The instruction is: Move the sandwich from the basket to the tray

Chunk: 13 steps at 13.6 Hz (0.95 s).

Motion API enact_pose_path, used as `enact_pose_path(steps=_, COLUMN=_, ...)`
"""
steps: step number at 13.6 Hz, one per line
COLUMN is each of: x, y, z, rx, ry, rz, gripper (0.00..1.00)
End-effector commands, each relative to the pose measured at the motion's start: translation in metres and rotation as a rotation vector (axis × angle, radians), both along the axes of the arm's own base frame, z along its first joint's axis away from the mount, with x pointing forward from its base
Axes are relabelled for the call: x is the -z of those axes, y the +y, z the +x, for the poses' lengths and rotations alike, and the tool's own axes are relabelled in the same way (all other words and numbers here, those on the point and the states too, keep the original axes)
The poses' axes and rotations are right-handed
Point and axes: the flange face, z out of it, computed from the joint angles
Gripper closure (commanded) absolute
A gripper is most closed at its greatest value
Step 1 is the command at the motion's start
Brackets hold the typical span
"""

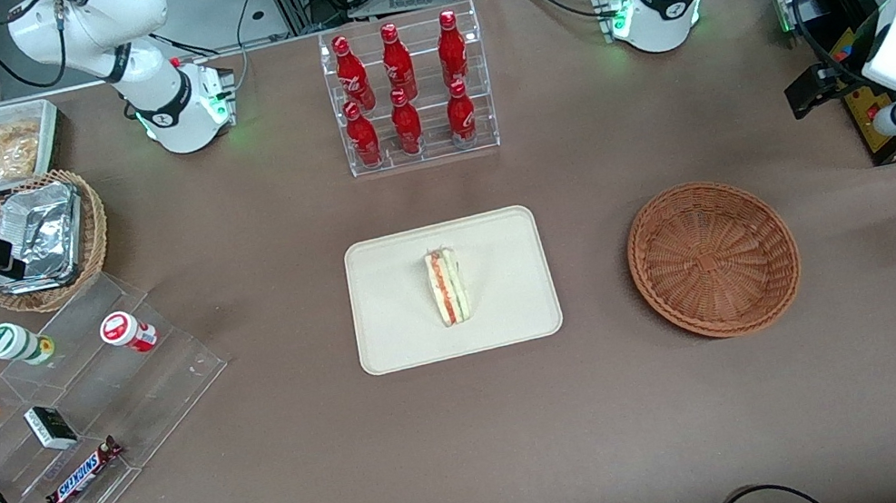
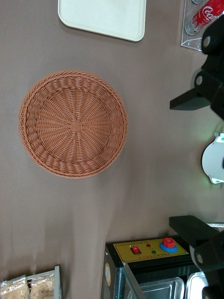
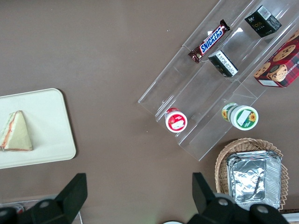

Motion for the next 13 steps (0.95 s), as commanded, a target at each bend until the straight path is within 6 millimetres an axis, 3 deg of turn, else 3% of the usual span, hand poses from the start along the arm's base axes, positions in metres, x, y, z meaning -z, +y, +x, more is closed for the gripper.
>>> enact_pose_path(steps=1, x=-0.009, y=-0.001, z=0.008, rx=0.011, ry=-0.013, rz=-0.033, gripper=0.00)
enact_pose_path(steps=8, x=-0.016, y=0.021, z=0.010, rx=0.008, ry=-0.018, rz=-0.052, gripper=0.00)
enact_pose_path(steps=13, x=-0.023, y=0.023, z=0.006, rx=0.059, ry=-0.028, rz=-0.077, gripper=0.00)
